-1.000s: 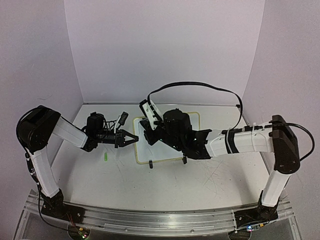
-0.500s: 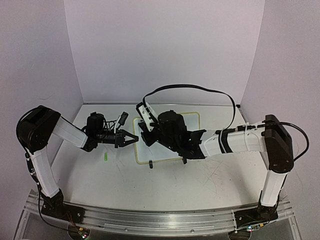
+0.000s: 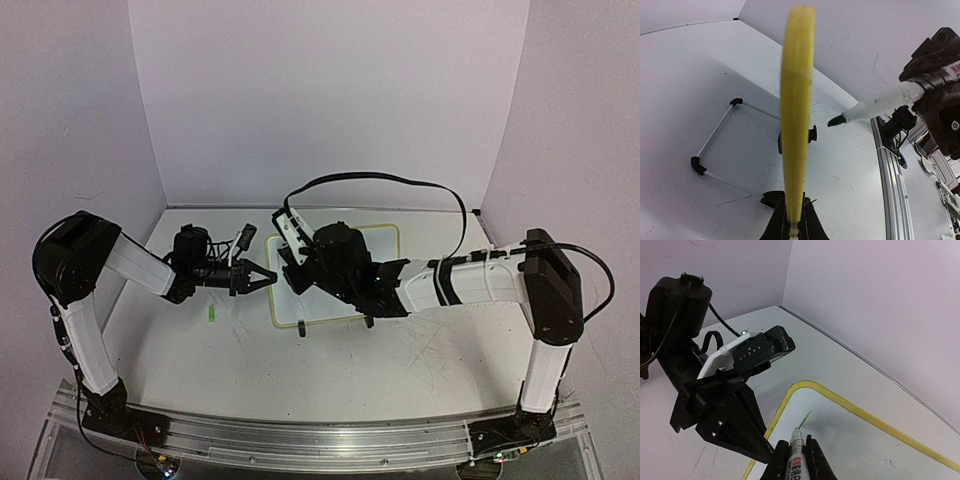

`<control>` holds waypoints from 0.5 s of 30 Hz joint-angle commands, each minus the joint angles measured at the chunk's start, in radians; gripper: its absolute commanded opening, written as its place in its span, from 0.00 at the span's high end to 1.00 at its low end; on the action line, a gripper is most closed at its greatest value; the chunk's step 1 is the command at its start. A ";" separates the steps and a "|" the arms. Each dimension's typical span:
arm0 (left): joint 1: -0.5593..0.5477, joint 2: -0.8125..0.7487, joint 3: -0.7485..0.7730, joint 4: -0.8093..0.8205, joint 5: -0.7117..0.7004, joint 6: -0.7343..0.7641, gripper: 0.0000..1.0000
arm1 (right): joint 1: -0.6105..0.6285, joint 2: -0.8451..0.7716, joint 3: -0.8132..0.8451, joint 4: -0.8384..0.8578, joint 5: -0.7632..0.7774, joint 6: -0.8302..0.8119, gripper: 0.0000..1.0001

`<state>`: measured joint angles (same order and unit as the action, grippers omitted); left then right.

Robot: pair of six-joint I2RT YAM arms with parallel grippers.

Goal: Write a sentence on the whiteboard

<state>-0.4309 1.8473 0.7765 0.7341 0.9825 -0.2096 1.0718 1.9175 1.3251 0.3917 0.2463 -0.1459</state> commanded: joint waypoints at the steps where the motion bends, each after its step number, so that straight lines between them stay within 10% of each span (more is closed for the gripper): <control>1: 0.001 -0.018 -0.005 0.011 -0.039 0.021 1.00 | -0.003 0.012 0.037 0.013 0.013 -0.004 1.00; 15: 0.000 -0.019 -0.006 0.007 -0.039 0.021 1.00 | -0.003 0.022 0.040 0.012 0.016 0.001 1.00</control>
<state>-0.4309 1.8473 0.7765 0.7341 0.9825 -0.2092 1.0714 1.9316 1.3296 0.3859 0.2459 -0.1459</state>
